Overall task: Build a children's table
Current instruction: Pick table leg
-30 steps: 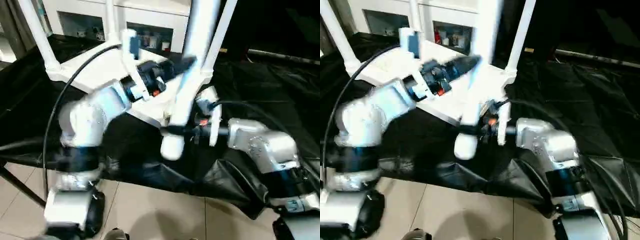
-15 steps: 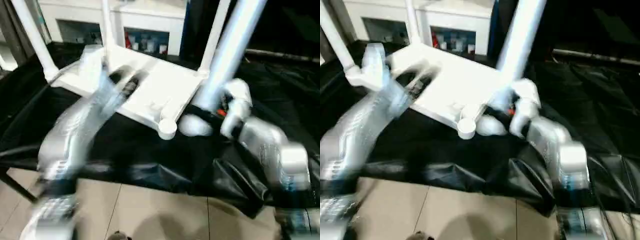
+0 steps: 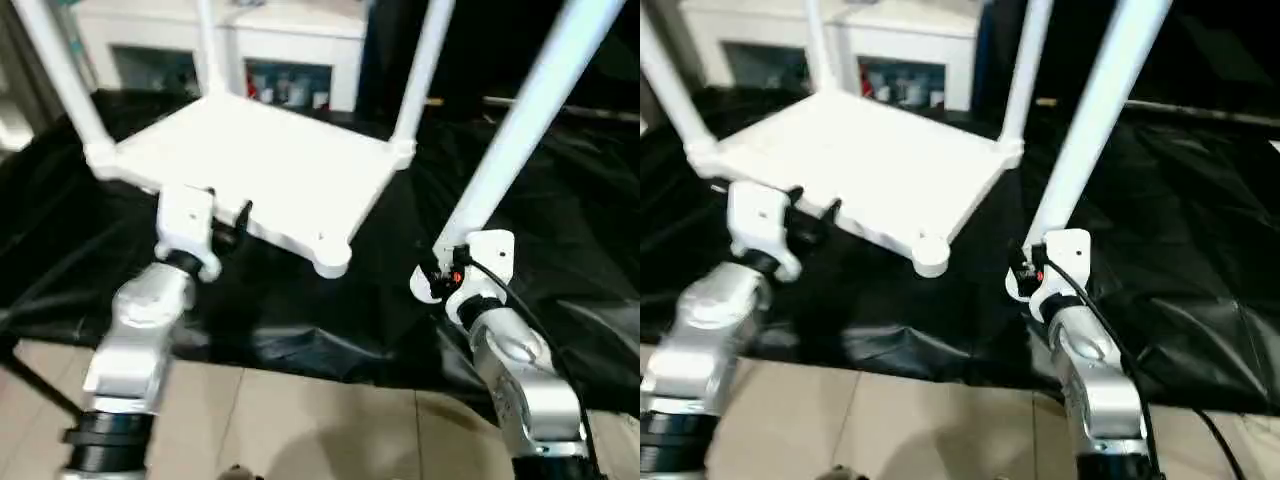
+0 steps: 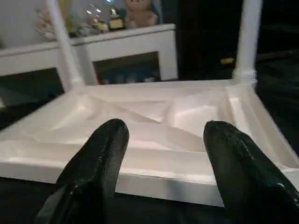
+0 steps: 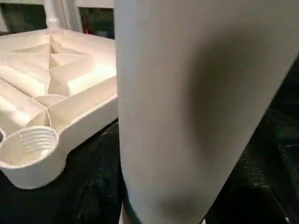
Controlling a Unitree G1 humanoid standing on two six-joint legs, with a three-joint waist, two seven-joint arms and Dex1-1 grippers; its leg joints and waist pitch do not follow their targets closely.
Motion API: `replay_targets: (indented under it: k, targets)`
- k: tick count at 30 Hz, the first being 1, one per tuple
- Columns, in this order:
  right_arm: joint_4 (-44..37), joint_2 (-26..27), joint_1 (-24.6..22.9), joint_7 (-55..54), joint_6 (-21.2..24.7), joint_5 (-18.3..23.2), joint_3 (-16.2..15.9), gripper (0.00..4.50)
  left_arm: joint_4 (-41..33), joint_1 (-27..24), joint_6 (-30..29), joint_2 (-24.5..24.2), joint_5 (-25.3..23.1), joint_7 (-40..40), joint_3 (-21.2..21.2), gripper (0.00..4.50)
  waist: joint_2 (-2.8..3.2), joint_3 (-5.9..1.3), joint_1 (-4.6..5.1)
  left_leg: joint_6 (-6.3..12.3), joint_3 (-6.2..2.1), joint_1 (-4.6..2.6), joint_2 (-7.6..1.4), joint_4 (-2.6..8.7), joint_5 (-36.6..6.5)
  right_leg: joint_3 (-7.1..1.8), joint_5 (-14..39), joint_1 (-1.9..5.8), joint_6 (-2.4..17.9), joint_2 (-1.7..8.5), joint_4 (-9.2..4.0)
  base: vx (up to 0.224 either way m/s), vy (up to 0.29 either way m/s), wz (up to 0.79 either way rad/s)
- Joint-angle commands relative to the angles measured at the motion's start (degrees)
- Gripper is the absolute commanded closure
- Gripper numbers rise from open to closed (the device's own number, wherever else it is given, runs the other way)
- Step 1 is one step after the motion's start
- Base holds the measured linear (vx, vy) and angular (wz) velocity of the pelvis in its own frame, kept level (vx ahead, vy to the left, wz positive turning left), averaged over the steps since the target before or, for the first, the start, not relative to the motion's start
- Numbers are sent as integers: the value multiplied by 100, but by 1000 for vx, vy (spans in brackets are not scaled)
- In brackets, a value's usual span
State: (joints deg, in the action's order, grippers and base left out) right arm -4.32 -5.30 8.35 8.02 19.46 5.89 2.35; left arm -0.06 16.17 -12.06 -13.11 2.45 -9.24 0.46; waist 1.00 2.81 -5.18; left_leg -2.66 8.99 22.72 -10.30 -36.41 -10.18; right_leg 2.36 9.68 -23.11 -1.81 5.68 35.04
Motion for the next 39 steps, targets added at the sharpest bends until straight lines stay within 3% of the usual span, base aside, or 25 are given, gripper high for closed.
replay_targets:
  k: [1,3,6,8,9,11,12,16,20,21,22,23,24,25,26,27,28,29,30,31,34,35,37,38,39]
  targets:
    - [-139,31,-16,-23,-71,-20,-60,259,67,-64,52,-18,-135,159,-20,146,79,-384,114,259,-136,-223,-244,634,-1359,-50,2278,101,814,14,-425,6,123,-2]
    - [-74,42,22,-26,-110,3,-94,259,-36,-100,-27,75,-103,194,-62,146,202,-383,220,-961,-443,-321,-606,869,-2489,30,423,92,831,-223,-191,-4,97,5]
    - [-3,78,77,0,-112,10,-121,259,-37,-102,-35,162,-142,278,-28,146,264,-335,280,-592,-560,-309,-1160,1274,-3287,244,439,16,668,-163,277,-27,-9,18]
    - [20,91,122,26,-46,26,-138,259,-2,-95,-49,179,-165,281,4,146,129,-326,256,91,-380,-310,-968,1105,-3362,63,651,83,630,42,234,-23,-158,12]
    - [15,89,128,38,-18,27,-145,259,-8,-89,-74,149,-195,270,-18,146,-112,-316,214,-13,35,-182,-183,471,-3097,-95,1952,46,706,174,-453,-23,-183,9]
    - [-18,96,135,94,72,77,-172,259,-21,-50,-123,106,-80,177,28,146,-341,-315,39,37,70,-20,75,-302,-1109,-352,5569,5,-449,653,-911,-60,-135,-11]
    - [-38,76,137,130,87,77,-208,259,-25,-36,-143,101,-56,182,56,146,-280,-285,-42,-44,-52,214,-20,-82,-672,-370,5611,161,-696,692,-781,-42,-113,-20]
    - [-67,45,146,190,91,82,-260,259,-37,-18,-231,146,82,153,127,146,-36,-414,30,-164,-160,23,-166,484,-1208,18,2581,190,-15,148,-511,-41,-57,-12]
    - [-65,-8,176,246,152,37,-351,259,-58,-47,-229,142,32,106,116,146,61,-139,285,-190,-213,-652,-192,498,-3816,538,4547,76,-109,13,-1026,0,0,0]
    - [-80,-50,188,300,250,33,-403,259,-88,-67,-245,146,62,55,103,146,203,-17,313,-141,-325,-337,-643,1112,-5164,768,3389,574,57,-191,-132,0,0,0]
    - [-80,-56,189,297,263,25,-408,259,-93,-68,-248,141,54,54,98,146,274,-75,37,-347,-226,103,-641,1305,-5595,603,2158,981,313,-144,874,-79,39,2]
    - [-75,-68,191,292,284,2,-413,259,-109,-75,-256,121,50,35,74,146,267,-89,-212,-140,-48,506,36,1301,-5368,441,2469,1243,325,-309,926,-19,15,39]
    - [-72,-47,186,273,264,12,-393,259,-121,-83,-268,113,61,28,70,146,-307,-326,164,318,-1,-148,127,48,-2954,-217,5492,800,-31,361,244,-19,15,39]
    - [-69,-31,184,263,247,25,-374,259,-126,-85,-278,111,72,23,68,146,-297,-125,29,501,-184,-171,159,-905,-1620,-421,6809,478,446,1191,-1041,103,-36,67]
    - [-73,17,173,257,217,92,-328,259,-134,-91,-277,98,75,14,64,146,-215,-53,65,553,-489,432,152,-1291,-800,-498,6806,895,829,1264,-908,166,6,46]
    - [-87,80,159,239,220,190,-256,259,-144,-99,-280,88,69,1,63,146,-147,-118,-87,370,-456,426,59,-762,-1092,-565,4876,1188,1306,690,-605,166,6,46]
    - [-88,79,160,238,222,189,-255,259,-144,-99,-281,87,66,1,63,146,-44,-207,-137,370,-412,220,-23,-433,-1080,-440,3830,1158,1485,466,-485,146,28,49]
    - [-95,71,163,222,233,178,-251,259,-146,-103,-283,77,45,5,62,146,207,-382,-67,454,-427,-753,-231,191,-1268,46,2159,749,1548,-5,-136,70,26,54]
    - [-95,39,169,222,252,161,-259,259,-148,-107,-291,77,56,-19,75,146,298,-461,325,1395,-1178,-1358,-841,591,-1656,165,1594,96,981,-252,654,70,26,54]
    - [-95,39,169,222,252,161,-259,259,-148,-107,-291,77,56,-19,75,146,286,-516,359,1832,-1277,-1438,-869,472,-1194,167,1474,-32,553,-190,794,114,32,15]
    - [-85,-10,174,233,285,133,-296,259,-149,-100,-313,53,75,-102,66,146,114,-422,378,2857,-942,-1052,-571,514,741,65,502,-376,-327,-68,961,160,-8,-11]
    - [-89,-8,173,225,279,136,-293,259,-155,-104,-319,56,80,-113,68,146,-149,-279,373,2213,-380,-715,-24,504,-161,-110,-453,-100,262,35,157,152,-51,-3]
    - [-108,-1,163,208,298,88,-287,259,-159,-111,-322,59,92,-136,60,146,-443,-285,210,1496,-124,-413,514,78,-1331,-648,1311,470,318,325,-439,142,-65,2]
    - [-133,6,154,195,302,74,-271,259,-160,-116,-315,68,103,-158,41,146,-389,-344,134,821,-268,-308,533,-511,-1258,-1214,3092,830,1174,722,-655,130,-69,-5]
    - [-143,10,149,190,303,71,-265,259,-160,-120,-312,72,108,-167,34,146,-396,-343,76,337,-385,-64,471,-645,-894,-1251,3033,1077,1841,656,-562,130,-69,-5]
